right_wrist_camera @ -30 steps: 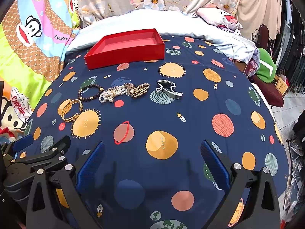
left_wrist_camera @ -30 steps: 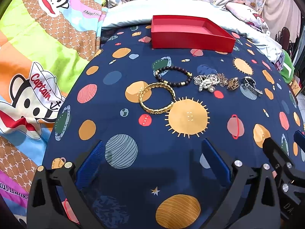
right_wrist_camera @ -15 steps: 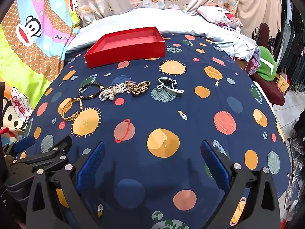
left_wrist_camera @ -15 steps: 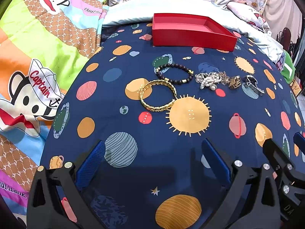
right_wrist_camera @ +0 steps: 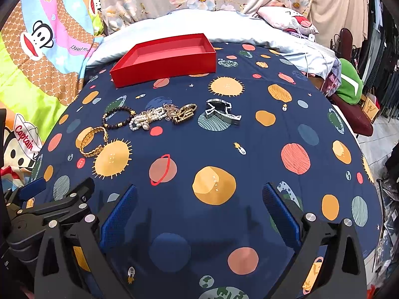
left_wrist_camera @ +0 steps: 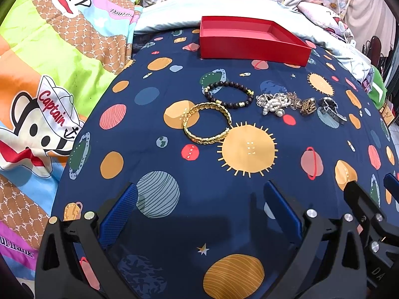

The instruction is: Organize jewelry

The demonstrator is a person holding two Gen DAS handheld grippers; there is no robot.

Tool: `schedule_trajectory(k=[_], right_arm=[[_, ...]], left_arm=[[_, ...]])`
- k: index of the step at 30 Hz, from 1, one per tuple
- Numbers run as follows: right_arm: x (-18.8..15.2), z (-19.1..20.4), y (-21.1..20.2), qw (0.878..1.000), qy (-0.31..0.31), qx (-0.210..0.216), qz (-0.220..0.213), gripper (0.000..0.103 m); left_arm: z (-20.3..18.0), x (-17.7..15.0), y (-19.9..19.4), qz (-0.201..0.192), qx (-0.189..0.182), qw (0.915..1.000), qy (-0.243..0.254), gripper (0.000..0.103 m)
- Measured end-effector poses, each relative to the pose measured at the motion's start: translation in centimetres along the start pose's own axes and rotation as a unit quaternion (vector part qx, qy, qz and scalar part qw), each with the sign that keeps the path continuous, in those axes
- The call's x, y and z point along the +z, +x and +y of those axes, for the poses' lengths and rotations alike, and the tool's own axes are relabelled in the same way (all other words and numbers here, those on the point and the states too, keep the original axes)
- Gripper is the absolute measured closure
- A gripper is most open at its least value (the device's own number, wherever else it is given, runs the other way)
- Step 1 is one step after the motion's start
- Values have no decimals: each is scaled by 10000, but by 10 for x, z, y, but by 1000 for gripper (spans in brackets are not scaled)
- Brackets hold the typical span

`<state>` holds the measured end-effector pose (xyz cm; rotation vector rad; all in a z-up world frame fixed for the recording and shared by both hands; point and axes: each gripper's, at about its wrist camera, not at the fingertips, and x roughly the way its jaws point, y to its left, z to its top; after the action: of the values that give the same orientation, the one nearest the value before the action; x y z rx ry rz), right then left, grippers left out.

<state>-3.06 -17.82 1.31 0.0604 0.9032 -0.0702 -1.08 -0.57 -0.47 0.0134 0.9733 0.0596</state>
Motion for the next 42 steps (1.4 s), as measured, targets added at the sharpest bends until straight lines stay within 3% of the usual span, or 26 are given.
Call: schedule_trajectory(k=[31,38,42], right_arm=[[1,-6,9,10000,62,51,53,5],[18,-26,25,9998,177,26,65,5],[33,-30,40,9999,100,27,40,11]], left_arm=[[3,1,10,69,11,10000,-42,5],[20,13,22,105,71,9995,-297,5],[25,20,31,156,40,9992,-372,5]])
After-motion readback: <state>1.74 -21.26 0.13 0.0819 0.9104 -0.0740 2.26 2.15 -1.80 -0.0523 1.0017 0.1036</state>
